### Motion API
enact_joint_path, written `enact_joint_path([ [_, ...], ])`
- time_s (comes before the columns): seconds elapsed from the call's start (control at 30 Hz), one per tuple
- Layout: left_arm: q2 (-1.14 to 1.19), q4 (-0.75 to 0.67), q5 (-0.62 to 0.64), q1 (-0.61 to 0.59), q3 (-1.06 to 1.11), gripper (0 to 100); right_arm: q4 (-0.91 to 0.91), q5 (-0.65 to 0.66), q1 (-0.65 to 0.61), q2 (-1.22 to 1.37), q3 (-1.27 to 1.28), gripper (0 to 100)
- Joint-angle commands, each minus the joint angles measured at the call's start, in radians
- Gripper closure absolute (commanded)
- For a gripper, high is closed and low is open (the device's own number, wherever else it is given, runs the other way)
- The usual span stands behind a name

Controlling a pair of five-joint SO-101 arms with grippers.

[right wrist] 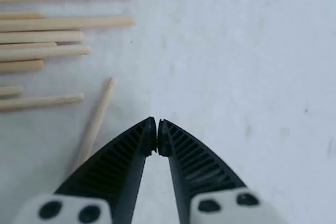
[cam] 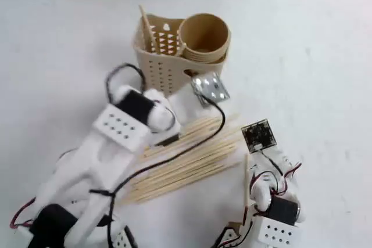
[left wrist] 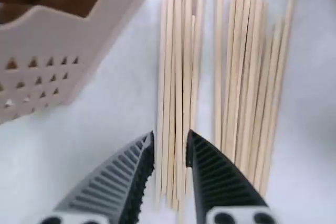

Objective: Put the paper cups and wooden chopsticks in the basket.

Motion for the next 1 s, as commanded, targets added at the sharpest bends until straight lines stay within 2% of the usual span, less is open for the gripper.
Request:
enact_joint_path([
  [0.0, 0.096, -0.33, -0.014, 0.013, 0.181, 87, -0.012, 0.026, -0.007, -0.007, 0.02, 98.1],
  [0.07, 0.171, -0.42, -0.014, 0.008, 0.195, 87, -0.012, 0.026, -0.007, -0.007, 0.02, 98.1],
  [0.17, 0.303, -0.485, -0.012, 0.007, 0.153, 87, -0.012, 0.026, -0.005, -0.007, 0.02, 98.1],
  [0.43, 0.516, -0.437, -0.008, 0.012, -0.002, 87, -0.012, 0.031, -0.008, -0.007, 0.02, 98.1],
  [0.57, 0.544, -0.442, -0.006, 0.013, -0.009, 87, -0.012, 0.031, -0.008, -0.007, 0.02, 98.1],
  [0.77, 0.527, -0.436, -0.006, 0.015, -0.009, 98, -0.012, 0.031, -0.01, -0.007, 0.02, 98.1],
  [0.97, 0.426, -0.368, -0.005, 0.016, -0.011, 98, -0.012, 0.031, -0.01, -0.007, 0.02, 98.1],
])
